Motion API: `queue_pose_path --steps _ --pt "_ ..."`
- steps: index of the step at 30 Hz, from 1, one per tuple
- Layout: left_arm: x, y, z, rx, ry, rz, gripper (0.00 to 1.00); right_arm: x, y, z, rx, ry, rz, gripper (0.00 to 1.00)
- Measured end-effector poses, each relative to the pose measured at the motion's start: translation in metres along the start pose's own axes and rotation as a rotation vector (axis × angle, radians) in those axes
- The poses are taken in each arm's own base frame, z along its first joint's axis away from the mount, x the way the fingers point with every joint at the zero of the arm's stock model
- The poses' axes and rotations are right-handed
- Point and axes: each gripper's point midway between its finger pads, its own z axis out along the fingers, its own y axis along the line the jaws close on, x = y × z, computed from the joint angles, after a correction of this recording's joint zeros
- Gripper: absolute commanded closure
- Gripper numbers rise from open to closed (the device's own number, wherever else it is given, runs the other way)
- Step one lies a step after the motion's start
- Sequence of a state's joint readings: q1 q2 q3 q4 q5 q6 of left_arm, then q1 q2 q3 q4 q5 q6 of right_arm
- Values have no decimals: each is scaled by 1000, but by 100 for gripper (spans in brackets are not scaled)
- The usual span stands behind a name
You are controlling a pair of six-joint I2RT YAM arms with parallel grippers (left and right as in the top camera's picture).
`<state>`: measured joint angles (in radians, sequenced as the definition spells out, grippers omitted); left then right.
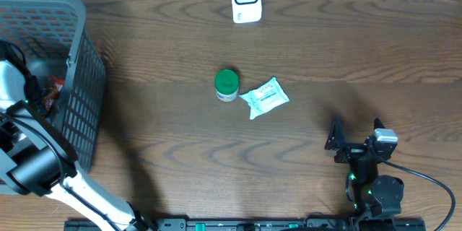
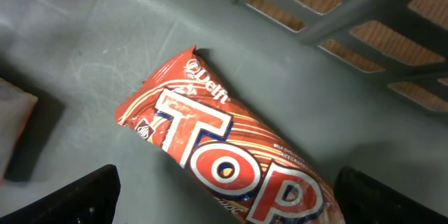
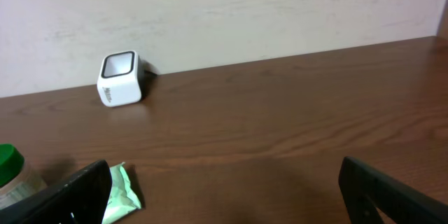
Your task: Scan the item barcode
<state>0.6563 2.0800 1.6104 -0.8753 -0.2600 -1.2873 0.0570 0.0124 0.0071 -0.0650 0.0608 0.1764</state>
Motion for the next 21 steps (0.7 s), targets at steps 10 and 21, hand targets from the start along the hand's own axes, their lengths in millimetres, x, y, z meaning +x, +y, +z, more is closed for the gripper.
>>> queue_pose_path --steps 10,21 --pt "10 1 24 -40 9 14 15 0 0 0 0 0 0 1" --pt "22 3 20 -53 15 40 92 0 0 0 0 0 0 1"
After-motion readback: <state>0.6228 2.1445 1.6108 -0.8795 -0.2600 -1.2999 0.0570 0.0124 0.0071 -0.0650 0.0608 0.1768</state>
